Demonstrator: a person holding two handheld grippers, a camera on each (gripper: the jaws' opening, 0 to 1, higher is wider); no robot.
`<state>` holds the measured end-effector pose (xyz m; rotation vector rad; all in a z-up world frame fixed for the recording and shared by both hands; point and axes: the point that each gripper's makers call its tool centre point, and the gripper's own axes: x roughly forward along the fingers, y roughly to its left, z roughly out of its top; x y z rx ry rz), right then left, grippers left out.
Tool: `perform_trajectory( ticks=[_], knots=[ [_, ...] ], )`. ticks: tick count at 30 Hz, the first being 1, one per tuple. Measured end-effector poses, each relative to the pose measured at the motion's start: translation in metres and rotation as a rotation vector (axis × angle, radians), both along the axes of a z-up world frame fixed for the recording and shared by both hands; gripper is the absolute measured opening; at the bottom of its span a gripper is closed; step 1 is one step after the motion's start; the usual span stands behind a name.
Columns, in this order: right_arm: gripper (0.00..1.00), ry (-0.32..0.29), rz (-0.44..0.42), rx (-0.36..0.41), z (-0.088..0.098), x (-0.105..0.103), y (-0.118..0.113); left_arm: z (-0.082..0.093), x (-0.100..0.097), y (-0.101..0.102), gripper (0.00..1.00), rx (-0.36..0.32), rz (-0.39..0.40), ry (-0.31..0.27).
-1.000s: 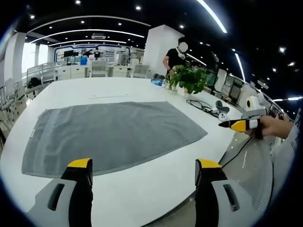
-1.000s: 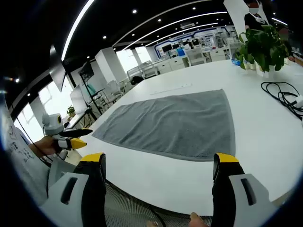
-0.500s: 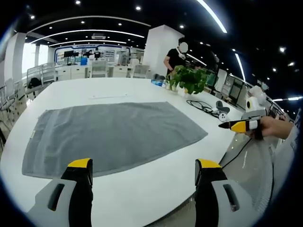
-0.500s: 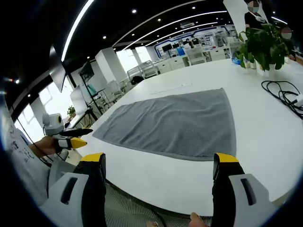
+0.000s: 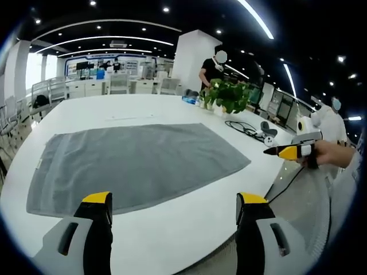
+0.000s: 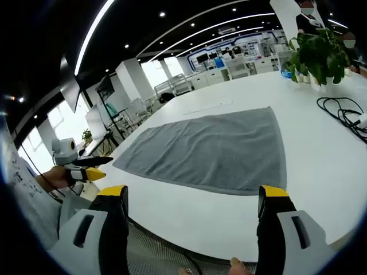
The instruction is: Fold the towel on the table until its edges align and the towel forms a compact rectangular stack.
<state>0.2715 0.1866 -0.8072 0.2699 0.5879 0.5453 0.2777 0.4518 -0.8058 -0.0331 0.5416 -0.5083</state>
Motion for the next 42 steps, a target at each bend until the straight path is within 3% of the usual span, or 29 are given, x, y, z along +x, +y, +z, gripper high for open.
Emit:
perform_trajectory(
  ticks=[42],
  knots=[
    [0.94, -0.002, -0.022, 0.013, -0.002, 0.006, -0.006, -0.002, 0.001, -0.012, 0.91, 0.016, -0.032, 0.013]
  ],
)
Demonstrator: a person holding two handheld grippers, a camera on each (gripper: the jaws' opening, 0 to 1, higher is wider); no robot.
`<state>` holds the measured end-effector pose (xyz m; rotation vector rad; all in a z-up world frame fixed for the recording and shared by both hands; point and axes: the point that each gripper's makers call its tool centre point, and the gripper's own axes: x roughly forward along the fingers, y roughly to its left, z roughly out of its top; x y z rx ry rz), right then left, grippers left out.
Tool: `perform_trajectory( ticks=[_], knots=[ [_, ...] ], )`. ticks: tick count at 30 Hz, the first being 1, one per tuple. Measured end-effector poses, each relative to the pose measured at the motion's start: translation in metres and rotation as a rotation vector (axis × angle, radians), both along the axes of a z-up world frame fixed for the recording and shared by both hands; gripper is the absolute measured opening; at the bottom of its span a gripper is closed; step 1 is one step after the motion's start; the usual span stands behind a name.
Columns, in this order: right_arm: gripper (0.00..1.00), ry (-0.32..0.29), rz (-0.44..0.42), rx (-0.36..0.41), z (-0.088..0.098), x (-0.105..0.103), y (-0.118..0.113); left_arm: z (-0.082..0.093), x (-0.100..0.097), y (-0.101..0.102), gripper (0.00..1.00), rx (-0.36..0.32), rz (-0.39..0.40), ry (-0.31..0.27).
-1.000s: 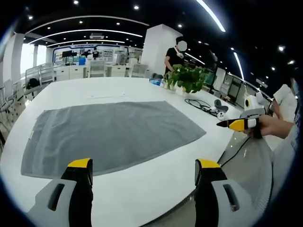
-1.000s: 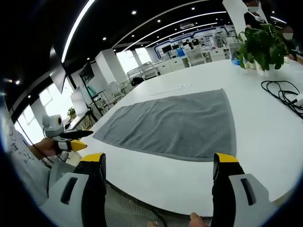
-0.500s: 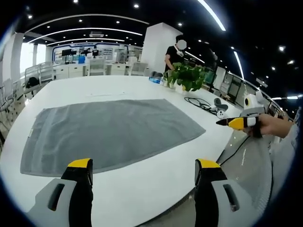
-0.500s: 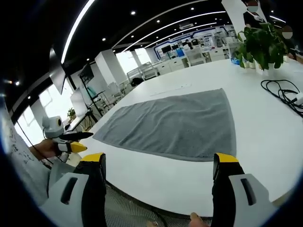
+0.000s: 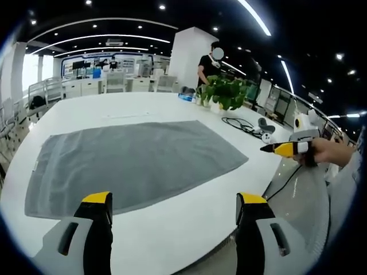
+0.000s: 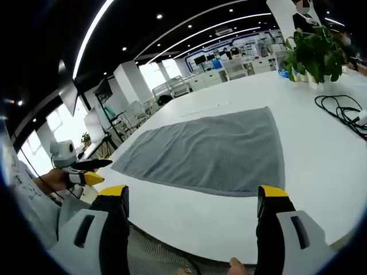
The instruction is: Fold the towel on the table until its edges align and the towel forms a compact rectangular stack.
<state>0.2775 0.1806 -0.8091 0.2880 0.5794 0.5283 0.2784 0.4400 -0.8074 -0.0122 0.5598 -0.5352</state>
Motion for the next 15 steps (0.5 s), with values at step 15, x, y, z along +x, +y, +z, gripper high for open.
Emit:
perform_trajectory(
  ticks=[15],
  knots=[
    [0.92, -0.013, -0.018, -0.009, 0.006, 0.01, -0.021, 0.005, 0.005, -0.019, 0.91, 0.041, -0.065, -0.02]
  ],
)
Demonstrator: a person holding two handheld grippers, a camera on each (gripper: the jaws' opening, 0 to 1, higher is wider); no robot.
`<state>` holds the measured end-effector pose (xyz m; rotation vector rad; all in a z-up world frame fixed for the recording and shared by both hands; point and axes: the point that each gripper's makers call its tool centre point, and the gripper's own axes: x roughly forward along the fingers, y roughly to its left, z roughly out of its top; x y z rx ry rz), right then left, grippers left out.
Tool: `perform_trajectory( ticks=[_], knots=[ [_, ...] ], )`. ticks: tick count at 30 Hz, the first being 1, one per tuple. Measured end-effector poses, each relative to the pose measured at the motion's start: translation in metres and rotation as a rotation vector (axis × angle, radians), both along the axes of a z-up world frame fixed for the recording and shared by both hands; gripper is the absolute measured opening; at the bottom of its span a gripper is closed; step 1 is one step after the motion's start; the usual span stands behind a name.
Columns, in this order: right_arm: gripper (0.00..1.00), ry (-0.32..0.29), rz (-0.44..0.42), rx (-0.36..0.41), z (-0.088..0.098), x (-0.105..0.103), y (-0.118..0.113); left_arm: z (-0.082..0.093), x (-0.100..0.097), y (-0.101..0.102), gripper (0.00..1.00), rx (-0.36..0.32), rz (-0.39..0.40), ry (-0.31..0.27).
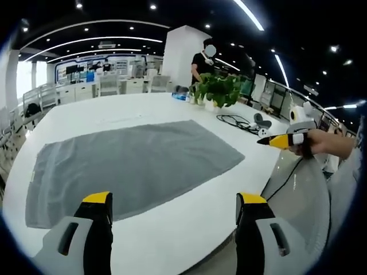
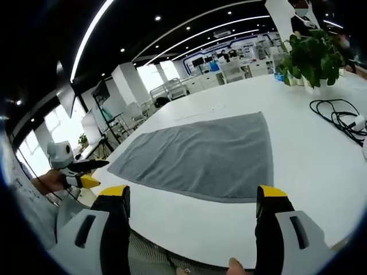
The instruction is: Fold the towel on the table until its edges align and the towel forms a compact rectangular stack.
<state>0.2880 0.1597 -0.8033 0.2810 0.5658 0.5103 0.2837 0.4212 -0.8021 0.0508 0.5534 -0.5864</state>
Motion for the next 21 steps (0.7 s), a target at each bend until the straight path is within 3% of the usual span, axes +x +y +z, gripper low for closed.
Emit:
perform_trajectory(
  ticks=[7, 21],
  knots=[
    [0.9, -0.007, 0.009, 0.005, 0.002, 0.005, 0.0, 0.007, 0.007, -0.008, 0.91, 0.062, -0.036, -0.032],
    [0.89, -0.036, 0.022, 0.005, 0.011, 0.02, -0.012, 0.016, 0.011, -0.033, 0.9, 0.061, -0.072, -0.05]
  ],
)
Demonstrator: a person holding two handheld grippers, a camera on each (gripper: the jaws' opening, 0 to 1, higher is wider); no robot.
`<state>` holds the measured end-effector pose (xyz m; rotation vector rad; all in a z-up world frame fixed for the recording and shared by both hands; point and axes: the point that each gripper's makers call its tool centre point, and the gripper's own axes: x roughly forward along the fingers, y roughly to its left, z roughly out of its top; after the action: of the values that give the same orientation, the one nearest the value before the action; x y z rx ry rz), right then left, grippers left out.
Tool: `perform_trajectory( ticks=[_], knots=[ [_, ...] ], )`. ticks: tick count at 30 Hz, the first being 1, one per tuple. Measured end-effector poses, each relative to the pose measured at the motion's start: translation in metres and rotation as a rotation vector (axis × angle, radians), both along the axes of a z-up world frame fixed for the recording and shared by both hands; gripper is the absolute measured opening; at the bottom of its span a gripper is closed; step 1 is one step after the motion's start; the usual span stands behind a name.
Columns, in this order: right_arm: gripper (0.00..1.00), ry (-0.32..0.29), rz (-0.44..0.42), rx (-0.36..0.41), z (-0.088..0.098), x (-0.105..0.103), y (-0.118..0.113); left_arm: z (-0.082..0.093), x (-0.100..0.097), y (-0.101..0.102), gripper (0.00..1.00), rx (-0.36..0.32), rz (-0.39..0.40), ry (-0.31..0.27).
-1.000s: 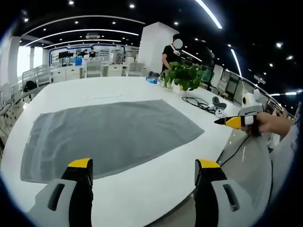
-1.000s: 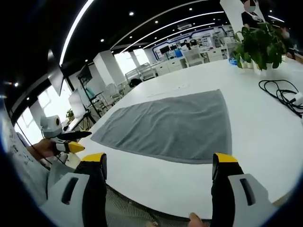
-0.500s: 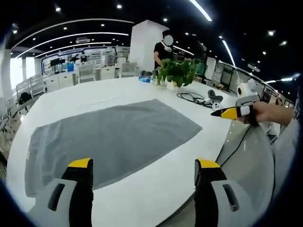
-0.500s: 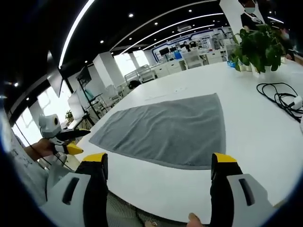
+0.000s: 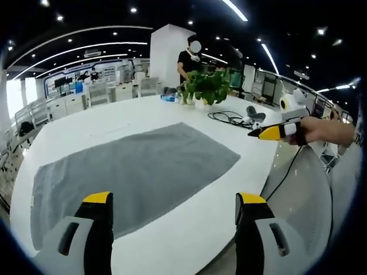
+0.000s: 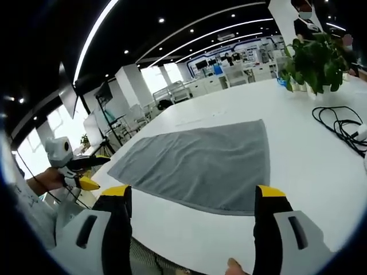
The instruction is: Fold the towel on the table until its edges align and the towel forms a compact rectangular stack.
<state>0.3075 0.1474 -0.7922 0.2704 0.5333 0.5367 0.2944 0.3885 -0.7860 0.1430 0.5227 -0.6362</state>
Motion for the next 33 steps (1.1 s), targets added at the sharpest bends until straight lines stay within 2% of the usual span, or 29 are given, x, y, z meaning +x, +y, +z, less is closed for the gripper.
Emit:
perform_trajectory(
  ticks=[14, 20, 33],
  knots=[
    [0.89, -0.01, 0.028, 0.005, 0.001, 0.011, -0.016, 0.001, -0.006, -0.032, 0.89, -0.007, -0.005, 0.004],
    [0.88, -0.029, 0.022, 0.0, 0.008, 0.022, -0.029, -0.003, -0.008, -0.051, 0.89, -0.002, -0.037, 0.017],
    [0.87, -0.039, 0.016, -0.029, 0.011, 0.046, -0.062, -0.005, 0.008, -0.094, 0.89, -0.001, -0.098, 0.02]
  ],
)
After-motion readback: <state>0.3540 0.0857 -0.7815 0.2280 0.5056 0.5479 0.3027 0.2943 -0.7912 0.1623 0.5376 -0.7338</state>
